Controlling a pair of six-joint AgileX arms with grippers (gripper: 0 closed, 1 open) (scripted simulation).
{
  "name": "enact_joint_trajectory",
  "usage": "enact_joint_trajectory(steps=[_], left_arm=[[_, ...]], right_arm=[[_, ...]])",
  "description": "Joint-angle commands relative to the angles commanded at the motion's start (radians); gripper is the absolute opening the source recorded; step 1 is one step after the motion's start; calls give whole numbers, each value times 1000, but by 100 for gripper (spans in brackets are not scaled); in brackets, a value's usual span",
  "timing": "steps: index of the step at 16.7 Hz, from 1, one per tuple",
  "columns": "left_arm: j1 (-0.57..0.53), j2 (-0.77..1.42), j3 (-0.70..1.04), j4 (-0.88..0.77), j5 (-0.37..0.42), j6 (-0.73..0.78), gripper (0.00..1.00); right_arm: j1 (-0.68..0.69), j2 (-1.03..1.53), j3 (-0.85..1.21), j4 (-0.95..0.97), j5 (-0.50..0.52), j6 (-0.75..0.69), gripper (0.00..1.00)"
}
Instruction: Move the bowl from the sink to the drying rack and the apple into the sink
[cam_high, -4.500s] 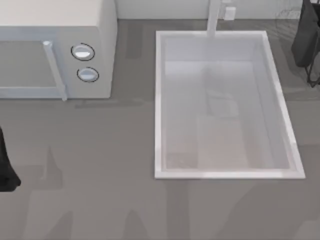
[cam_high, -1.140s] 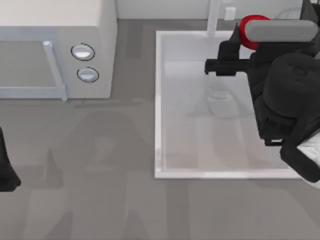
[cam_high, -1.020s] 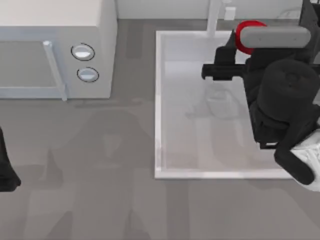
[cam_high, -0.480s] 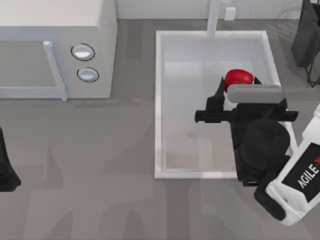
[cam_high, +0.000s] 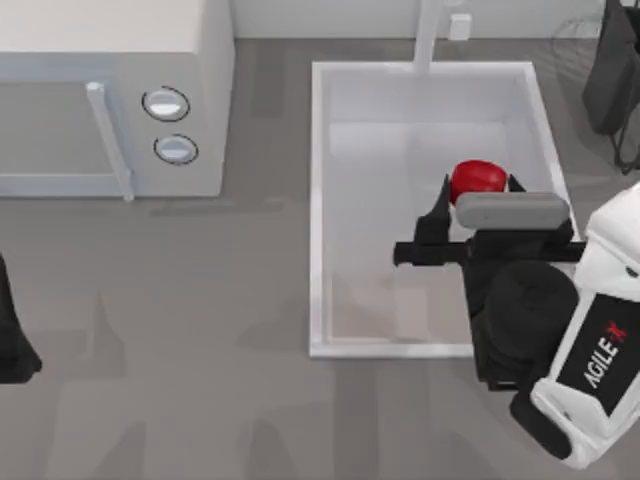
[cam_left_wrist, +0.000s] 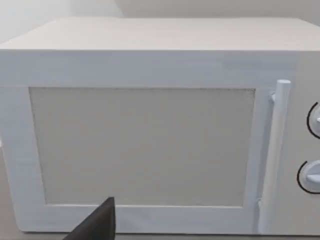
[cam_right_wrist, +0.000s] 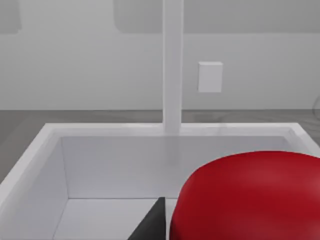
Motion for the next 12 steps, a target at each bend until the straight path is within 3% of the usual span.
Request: enact_joint_trajectory(steps=[12], left_arm=[[0, 0, 0, 0, 0, 0, 100]], right_arm=[[0, 0, 0, 0, 0, 0, 90]])
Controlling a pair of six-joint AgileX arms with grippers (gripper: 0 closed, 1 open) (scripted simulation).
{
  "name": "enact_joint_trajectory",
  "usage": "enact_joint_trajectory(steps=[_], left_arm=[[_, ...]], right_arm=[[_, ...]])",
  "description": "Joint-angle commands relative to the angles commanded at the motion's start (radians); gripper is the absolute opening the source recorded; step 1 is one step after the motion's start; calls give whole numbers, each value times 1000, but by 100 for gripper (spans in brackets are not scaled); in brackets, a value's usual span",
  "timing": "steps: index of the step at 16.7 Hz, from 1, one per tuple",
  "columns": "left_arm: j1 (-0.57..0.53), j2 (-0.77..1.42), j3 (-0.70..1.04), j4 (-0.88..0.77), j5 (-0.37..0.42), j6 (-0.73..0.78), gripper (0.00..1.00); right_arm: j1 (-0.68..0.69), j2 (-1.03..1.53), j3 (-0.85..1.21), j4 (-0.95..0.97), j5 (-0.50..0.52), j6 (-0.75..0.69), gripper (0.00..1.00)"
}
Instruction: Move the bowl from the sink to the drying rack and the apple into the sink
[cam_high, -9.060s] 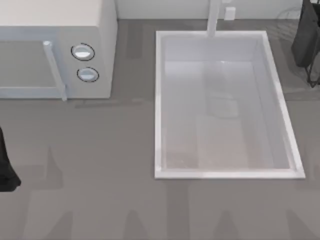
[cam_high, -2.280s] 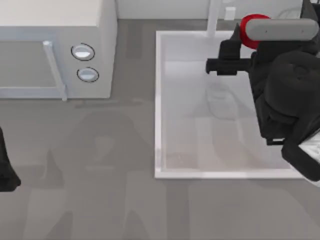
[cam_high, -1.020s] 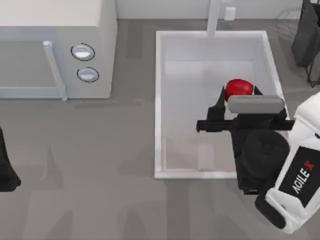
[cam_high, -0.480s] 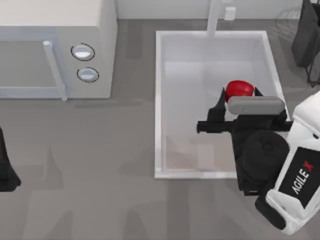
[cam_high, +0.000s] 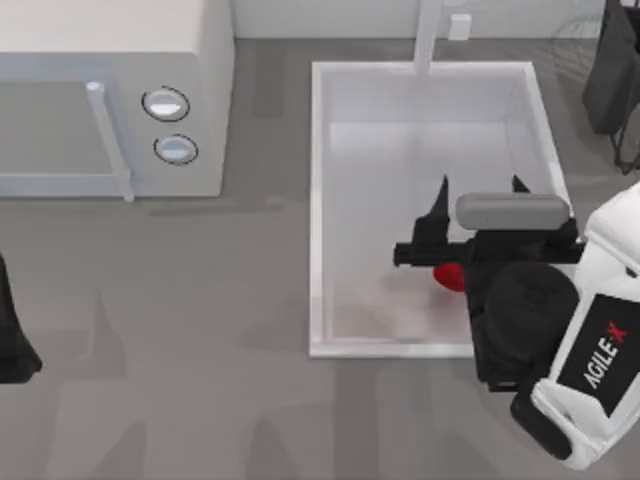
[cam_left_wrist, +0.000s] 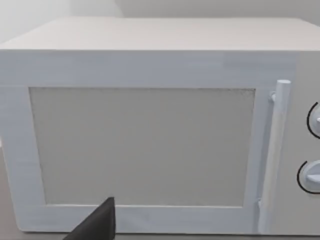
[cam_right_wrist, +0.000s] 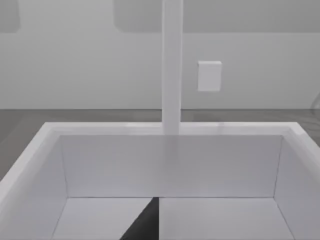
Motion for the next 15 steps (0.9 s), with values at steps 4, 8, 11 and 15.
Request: enact_joint_trajectory(steps=[4, 8, 11, 15], left_arm=[[0, 0, 0, 0, 0, 0, 100], [0, 0, 0, 0, 0, 0, 100], [0, 0, 0, 0, 0, 0, 100], [0, 0, 0, 0, 0, 0, 100]], right_arm=[[0, 0, 0, 0, 0, 0, 100], [0, 0, 0, 0, 0, 0, 100], [0, 0, 1, 0, 0, 0, 100], [-41, -103, -25, -89, -23, 16, 100]])
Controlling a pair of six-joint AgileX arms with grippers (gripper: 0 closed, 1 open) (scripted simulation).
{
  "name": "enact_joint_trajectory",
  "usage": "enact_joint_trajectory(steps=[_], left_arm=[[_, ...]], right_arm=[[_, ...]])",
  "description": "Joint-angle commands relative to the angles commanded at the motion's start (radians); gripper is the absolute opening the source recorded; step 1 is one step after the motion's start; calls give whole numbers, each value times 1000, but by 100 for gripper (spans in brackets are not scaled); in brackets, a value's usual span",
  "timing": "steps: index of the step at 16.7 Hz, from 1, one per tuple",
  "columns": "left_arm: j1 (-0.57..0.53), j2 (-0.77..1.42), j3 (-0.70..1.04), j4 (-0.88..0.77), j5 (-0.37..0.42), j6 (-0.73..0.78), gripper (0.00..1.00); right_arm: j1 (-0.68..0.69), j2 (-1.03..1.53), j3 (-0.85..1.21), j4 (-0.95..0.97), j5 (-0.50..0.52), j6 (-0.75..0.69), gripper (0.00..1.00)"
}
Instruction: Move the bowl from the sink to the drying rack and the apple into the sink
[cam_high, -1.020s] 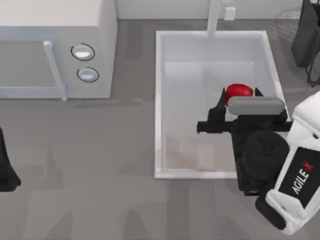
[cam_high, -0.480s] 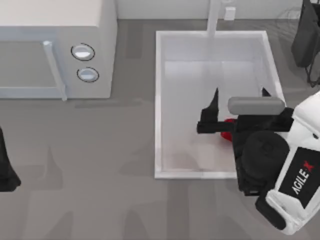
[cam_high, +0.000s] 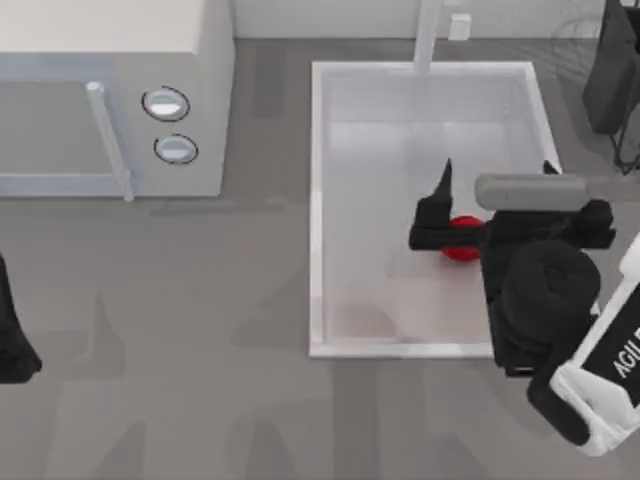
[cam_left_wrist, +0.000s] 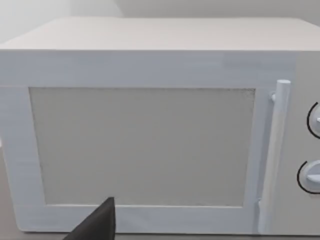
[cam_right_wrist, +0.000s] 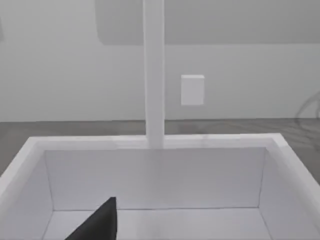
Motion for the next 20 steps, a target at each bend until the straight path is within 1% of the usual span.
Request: enact_joint_trajectory(steps=[4, 8, 16, 20], left_arm=[[0, 0, 0, 0, 0, 0, 100], [0, 0, 0, 0, 0, 0, 100], [0, 0, 0, 0, 0, 0, 100], [0, 0, 0, 0, 0, 0, 100]], right_arm=[[-99, -267, -70, -212, -56, 23, 100], [-227, -659, -175, -503, -146, 36, 100], [-471, -1567, -423, -1127, -413, 12, 100], [-554, -1915, -520, -1365, -552, -14, 100]])
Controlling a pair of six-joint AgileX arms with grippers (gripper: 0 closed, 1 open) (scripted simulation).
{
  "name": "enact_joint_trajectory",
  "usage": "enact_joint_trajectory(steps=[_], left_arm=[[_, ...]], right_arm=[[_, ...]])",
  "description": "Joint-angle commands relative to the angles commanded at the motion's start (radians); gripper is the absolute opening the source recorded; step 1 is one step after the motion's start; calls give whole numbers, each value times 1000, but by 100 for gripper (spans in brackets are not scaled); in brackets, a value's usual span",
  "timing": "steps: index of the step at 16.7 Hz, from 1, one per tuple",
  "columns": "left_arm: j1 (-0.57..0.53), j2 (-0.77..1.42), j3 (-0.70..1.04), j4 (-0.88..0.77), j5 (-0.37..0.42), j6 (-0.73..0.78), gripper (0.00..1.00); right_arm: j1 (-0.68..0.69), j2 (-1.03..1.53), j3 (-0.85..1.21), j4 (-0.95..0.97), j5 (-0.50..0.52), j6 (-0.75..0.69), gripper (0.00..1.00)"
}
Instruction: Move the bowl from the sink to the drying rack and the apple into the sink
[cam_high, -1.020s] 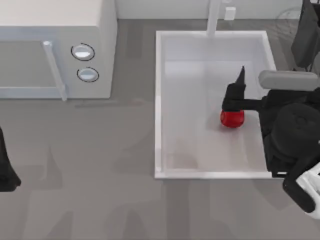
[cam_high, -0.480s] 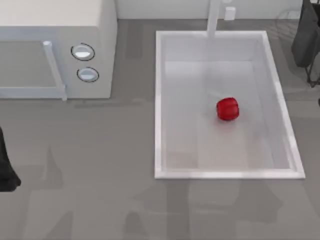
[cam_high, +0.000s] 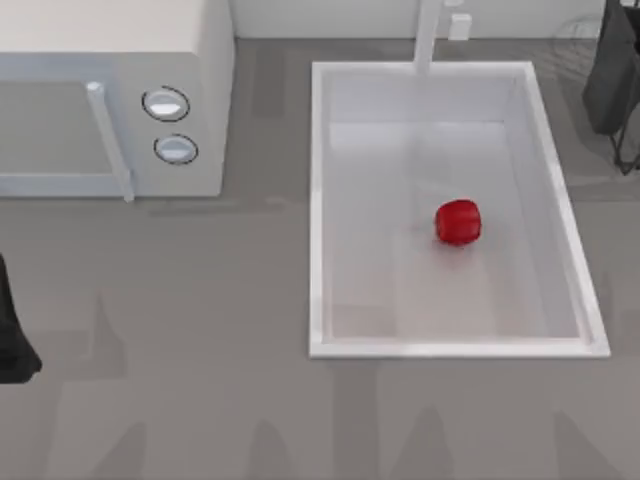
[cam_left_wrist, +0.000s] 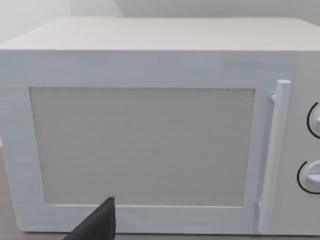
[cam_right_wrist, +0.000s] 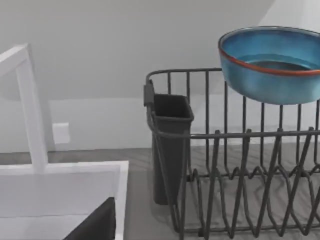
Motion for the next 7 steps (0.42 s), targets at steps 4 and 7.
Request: enact_joint_trajectory(steps=[4, 7], left_arm=[[0, 0, 0, 0, 0, 0, 100], [0, 0, 0, 0, 0, 0, 100]], right_arm=[[-47, -184, -55, -137, -94, -16, 100], [-54, -213, -63, -159, -110, -18, 100]])
